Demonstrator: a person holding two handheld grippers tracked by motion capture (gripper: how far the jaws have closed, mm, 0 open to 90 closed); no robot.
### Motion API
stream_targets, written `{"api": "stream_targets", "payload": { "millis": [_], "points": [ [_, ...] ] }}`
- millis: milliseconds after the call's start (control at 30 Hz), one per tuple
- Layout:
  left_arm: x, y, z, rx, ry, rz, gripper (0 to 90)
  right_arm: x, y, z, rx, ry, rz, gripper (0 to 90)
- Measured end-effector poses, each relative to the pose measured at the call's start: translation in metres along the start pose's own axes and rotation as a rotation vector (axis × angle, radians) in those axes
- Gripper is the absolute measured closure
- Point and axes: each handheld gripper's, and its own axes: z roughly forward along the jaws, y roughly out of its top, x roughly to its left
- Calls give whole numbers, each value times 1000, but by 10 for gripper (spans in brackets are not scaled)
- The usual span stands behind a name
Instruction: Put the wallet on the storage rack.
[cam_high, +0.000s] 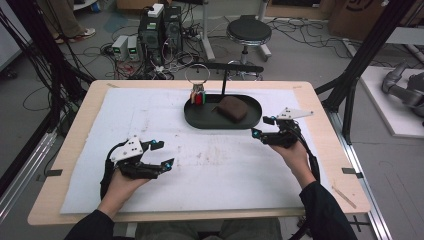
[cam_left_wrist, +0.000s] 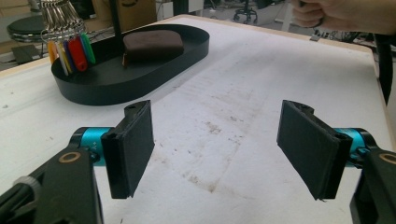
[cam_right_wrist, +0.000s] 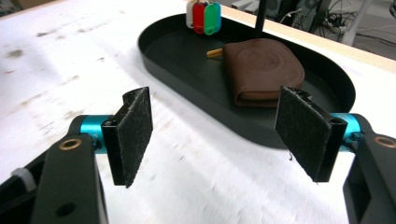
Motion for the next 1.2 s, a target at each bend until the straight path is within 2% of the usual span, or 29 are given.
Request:
{"api": "stream_targets", "payload": {
  "millis": [300,400,567,800,1200],
  "points": [
    [-1,-2,-2,8,20,4,270,13,-22,-29,-14,16,-52,260],
    [-2,-2,-3,14,36,10,267,16,-31,-38,-36,6,-64,249],
    [0,-3,-4,13,55,9,261,14,-45,-50,-75,-22,-53,228],
    [3,-8,-7,12,97,1,243,2,-55,-53,-70,-48,-14,215],
    [5,-9,-10,11,132,1,226,-3,-57,-54,-63,-66,5,211]
  ]
}}
